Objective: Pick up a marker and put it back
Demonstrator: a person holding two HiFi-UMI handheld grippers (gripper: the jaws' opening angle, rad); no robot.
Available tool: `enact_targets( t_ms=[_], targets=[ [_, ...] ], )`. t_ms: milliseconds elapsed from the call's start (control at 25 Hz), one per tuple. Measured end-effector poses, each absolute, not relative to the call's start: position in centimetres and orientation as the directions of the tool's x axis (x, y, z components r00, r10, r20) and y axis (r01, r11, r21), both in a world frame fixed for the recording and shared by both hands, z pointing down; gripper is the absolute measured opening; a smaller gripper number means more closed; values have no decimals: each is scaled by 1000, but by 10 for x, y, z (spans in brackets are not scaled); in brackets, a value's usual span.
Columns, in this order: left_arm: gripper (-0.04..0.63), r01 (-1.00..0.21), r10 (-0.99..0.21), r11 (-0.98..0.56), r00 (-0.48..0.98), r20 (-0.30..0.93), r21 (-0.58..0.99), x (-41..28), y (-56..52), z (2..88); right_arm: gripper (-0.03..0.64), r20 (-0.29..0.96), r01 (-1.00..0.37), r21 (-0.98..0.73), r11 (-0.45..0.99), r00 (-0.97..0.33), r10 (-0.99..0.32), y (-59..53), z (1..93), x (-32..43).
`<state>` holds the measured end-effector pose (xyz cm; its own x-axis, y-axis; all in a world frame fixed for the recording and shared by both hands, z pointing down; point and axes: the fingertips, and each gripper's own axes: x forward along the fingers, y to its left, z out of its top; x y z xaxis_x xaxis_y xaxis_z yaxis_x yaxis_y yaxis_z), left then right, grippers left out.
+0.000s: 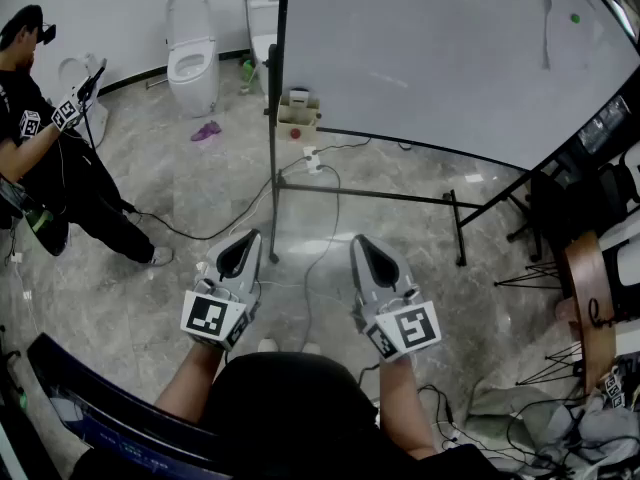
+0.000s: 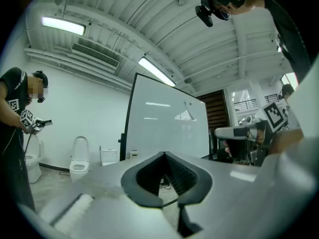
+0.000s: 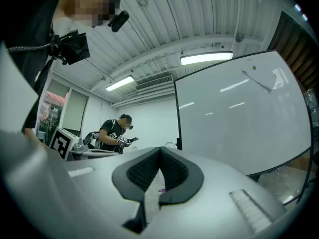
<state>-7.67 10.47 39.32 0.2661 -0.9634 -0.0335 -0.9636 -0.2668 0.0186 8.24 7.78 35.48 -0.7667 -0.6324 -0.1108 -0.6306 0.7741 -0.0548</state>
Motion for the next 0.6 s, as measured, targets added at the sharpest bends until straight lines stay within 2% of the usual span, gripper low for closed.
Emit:
enact_targets(
  t_ms=[280,600],
  targets=[
    [5,-965,-965,-261,261,7,13,-74,101,393,9,-110,-627,-76,775,-767,-632,72,356,87],
    [5,-962,-962,-271,271,-3,-3,-63,93,389,9,-116,-609,-101,787,-778,-617,68,357,93]
  ],
)
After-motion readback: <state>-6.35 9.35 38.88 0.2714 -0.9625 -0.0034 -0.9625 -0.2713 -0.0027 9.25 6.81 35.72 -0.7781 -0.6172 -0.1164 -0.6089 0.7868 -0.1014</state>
